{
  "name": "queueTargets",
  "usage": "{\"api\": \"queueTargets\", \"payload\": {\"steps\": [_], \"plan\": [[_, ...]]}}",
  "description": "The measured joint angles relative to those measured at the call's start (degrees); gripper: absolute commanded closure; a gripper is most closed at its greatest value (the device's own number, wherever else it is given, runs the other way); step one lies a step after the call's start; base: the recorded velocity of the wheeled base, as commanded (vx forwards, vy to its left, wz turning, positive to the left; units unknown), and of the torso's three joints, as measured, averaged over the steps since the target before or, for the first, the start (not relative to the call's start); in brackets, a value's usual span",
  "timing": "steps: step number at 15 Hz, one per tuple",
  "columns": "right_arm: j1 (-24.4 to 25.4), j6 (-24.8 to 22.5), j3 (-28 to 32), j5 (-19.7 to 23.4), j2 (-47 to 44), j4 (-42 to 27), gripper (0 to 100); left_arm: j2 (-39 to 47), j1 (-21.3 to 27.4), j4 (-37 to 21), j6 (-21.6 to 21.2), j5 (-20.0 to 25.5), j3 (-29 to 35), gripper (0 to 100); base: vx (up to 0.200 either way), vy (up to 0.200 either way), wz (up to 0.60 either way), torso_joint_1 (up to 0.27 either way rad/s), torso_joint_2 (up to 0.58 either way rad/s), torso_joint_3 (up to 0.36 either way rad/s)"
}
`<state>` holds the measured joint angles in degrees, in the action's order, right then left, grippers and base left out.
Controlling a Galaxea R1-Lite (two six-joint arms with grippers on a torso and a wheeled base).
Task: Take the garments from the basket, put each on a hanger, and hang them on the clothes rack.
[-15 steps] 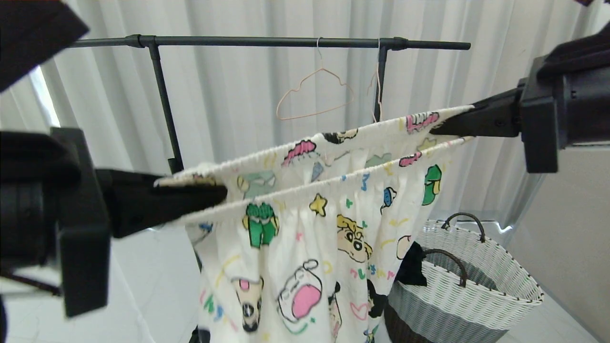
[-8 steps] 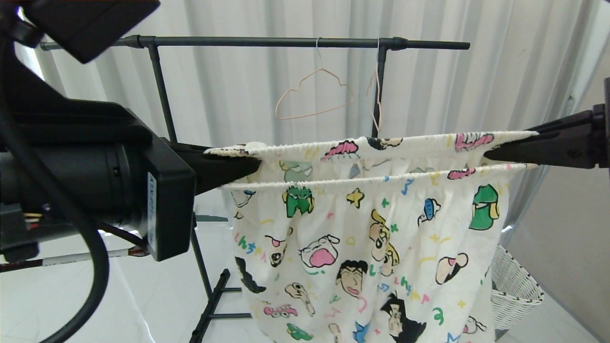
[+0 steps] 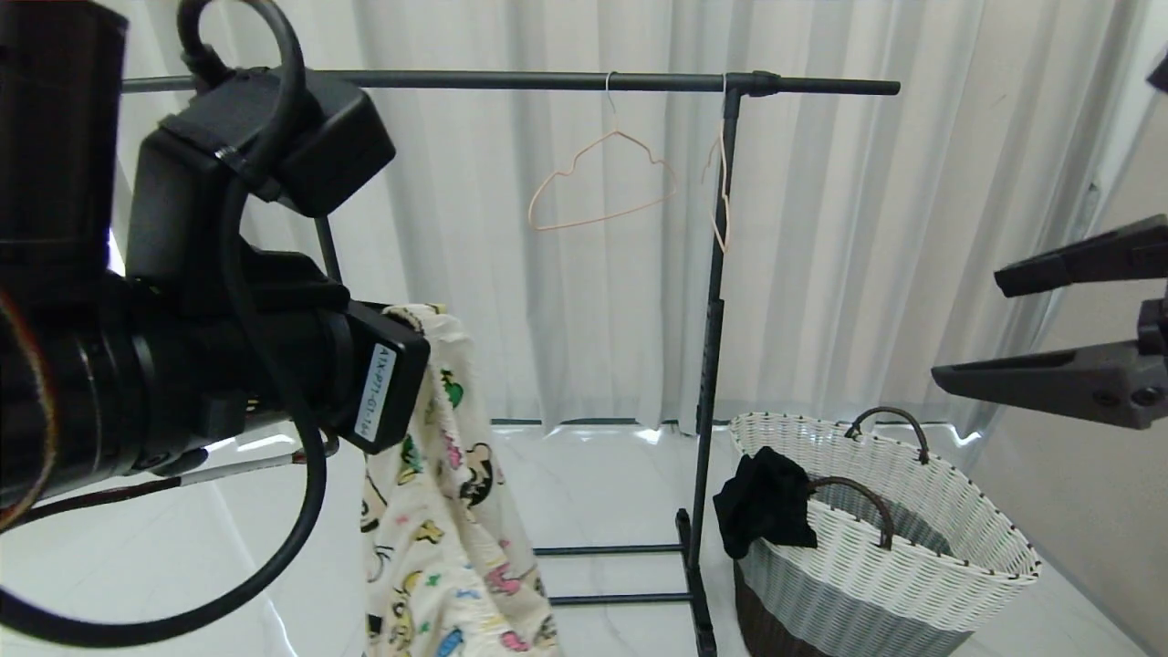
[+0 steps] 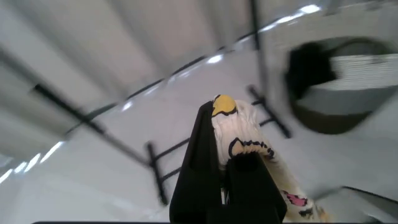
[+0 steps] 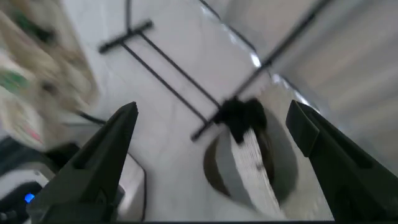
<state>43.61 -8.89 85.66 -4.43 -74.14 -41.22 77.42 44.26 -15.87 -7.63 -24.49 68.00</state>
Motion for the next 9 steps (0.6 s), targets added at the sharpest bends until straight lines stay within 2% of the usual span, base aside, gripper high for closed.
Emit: {"api": "queueTargets", "payload": {"steps": [2, 3, 5, 7, 9], "plan": [[-5.2, 0.0, -1.4, -6.3, 1.8, -10.1, 0, -0.2, -8.3, -0.1, -0.8, -5.5, -3.1, 100, 0.0, 0.0, 0.0, 0.0, 0.0, 0.0], [-8.1, 0.0, -1.8, -8.7, 2.8, -13.0, 0, -0.5, -12.6, 0.7, -0.5, -6.9, -4.9, 100, 0.0, 0.0, 0.0, 0.0, 0.0, 0.0], [-14.5, -0.1, -4.5, -10.4, 5.4, -14.9, 0, -1.4, -19.7, 6.5, 1.3, -8.5, -9.8, 100, 0.0, 0.0, 0.0, 0.0, 0.0, 0.0], [-17.8, -0.2, -7.9, -10.9, 8.0, -15.3, 0, -2.6, -22.6, 9.9, 1.6, -8.6, -13.2, 100, 0.0, 0.2, 0.0, 0.002, 0.0, 0.002], [-19.0, 0.0, -10.1, -11.0, 9.9, -14.8, 0, -3.9, -23.6, 10.7, 1.4, -8.7, -15.4, 100, 0.0, 0.2, 0.0, 0.005, 0.0, 0.005]]}}
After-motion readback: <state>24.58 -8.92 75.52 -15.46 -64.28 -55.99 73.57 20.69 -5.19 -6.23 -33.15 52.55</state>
